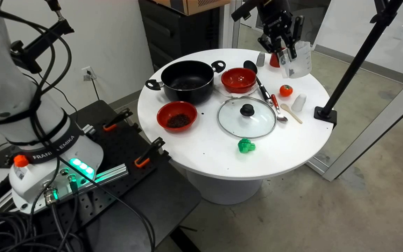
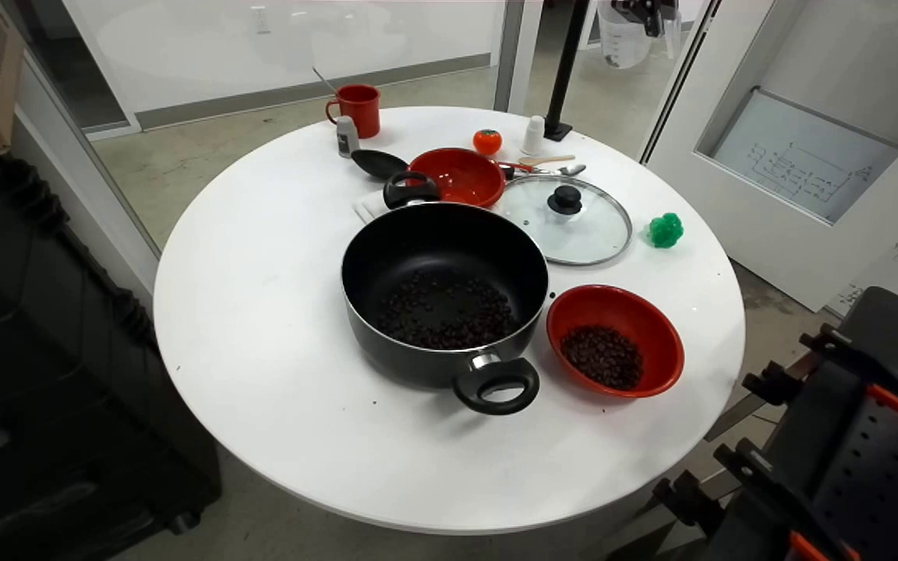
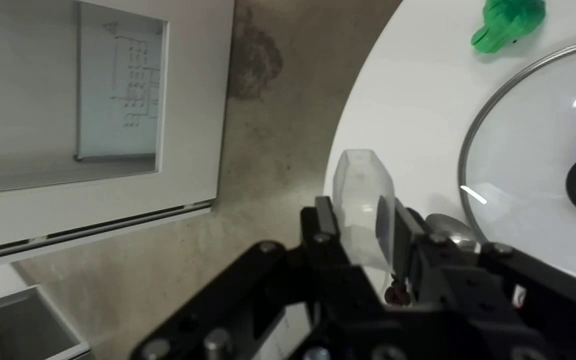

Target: Pour some contents from the jug into the pot.

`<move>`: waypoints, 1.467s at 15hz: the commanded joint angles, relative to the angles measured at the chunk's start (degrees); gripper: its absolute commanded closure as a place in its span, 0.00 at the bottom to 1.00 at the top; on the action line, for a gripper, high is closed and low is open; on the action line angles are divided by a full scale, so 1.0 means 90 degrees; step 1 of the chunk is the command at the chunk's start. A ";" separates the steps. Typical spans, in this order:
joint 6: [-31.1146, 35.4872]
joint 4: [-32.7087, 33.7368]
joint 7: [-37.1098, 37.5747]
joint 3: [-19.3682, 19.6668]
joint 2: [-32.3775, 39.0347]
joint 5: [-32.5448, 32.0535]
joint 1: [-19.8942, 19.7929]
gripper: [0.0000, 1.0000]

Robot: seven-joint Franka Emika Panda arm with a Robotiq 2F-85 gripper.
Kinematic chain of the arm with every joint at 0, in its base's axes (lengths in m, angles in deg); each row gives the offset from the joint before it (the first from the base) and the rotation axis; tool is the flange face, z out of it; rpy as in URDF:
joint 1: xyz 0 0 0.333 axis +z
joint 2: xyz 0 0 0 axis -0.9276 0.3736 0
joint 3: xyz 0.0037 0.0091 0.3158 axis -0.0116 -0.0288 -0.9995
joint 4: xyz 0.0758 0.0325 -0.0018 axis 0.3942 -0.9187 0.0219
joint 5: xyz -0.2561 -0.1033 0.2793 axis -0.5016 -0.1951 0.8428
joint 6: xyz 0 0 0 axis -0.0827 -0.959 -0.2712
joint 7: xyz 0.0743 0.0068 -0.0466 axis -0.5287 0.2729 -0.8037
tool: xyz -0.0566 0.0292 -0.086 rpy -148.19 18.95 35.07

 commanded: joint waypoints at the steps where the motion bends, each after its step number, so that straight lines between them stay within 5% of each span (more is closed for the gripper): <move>1: -0.0221 0.0872 -0.1255 0.0167 0.0661 0.1586 -0.0115 0.93; 5: -0.0572 0.1715 -0.2302 0.0325 0.1477 0.3267 -0.0342 0.93; 8: -0.1016 0.2422 -0.2470 0.0512 0.2155 0.3802 -0.0474 0.93; 22: -0.1676 0.4852 -0.1933 0.1032 0.4364 0.4101 -0.0833 0.93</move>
